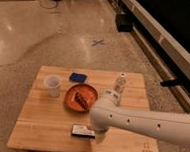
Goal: Place the eraser in the ceramic cup
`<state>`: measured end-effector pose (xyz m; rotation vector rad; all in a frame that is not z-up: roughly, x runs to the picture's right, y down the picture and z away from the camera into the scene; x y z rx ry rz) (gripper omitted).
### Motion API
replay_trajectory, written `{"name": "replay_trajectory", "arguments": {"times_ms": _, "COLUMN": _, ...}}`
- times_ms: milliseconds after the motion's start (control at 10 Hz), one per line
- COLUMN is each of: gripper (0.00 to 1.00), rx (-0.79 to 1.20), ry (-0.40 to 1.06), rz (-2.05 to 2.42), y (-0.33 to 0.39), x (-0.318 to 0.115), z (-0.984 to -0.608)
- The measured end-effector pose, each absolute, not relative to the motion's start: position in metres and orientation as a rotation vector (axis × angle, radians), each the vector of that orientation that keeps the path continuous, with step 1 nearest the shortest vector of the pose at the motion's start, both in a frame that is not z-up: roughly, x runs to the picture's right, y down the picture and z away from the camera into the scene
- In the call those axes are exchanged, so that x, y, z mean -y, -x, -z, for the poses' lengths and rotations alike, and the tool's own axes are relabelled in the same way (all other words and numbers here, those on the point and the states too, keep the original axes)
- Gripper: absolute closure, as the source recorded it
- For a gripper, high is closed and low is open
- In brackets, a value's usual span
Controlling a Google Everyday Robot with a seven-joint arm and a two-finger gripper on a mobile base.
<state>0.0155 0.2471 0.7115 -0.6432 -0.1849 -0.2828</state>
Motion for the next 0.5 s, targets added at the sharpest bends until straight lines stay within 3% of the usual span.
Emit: {"name": "replay_trajectory", "arguments": {"times_ms": 500, "gripper": 0.35, "rx": 0.156, "ry": 0.661, "rz": 0.272, "y": 0.026, "x": -0.247, "z": -0.742}}
